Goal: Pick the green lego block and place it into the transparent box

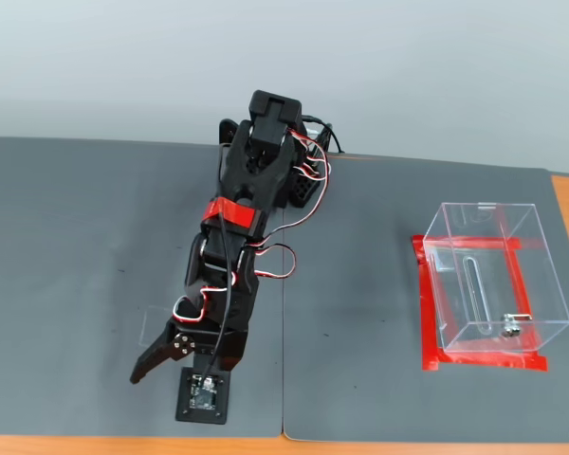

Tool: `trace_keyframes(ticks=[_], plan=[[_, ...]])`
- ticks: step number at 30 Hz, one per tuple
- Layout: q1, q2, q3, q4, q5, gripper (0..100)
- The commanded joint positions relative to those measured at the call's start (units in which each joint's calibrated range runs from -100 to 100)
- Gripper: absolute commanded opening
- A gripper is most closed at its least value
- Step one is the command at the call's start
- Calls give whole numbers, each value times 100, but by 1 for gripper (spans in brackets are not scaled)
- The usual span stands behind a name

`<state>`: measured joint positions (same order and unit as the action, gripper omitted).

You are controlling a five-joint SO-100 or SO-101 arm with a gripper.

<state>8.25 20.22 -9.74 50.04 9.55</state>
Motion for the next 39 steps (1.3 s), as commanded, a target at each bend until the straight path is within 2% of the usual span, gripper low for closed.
trace_keyframes(ticks=[1, 39], plan=[[-61, 34, 147, -221, 17, 40], [-225, 1187, -287, -169, -4, 40]])
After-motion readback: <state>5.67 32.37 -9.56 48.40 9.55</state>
